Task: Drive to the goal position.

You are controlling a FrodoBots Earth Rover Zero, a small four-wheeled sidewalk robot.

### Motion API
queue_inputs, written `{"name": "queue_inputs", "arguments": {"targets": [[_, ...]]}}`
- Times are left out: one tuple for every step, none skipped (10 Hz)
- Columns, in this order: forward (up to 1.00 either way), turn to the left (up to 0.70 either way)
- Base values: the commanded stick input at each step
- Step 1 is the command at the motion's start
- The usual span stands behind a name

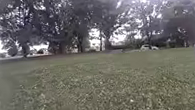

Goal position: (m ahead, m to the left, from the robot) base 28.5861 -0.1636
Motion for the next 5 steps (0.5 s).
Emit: {"name": "queue_inputs", "arguments": {"targets": [[0.70, 0.00], [0.70, 0.00], [0.70, 0.00], [0.70, 0.00], [0.70, 0.00]]}}
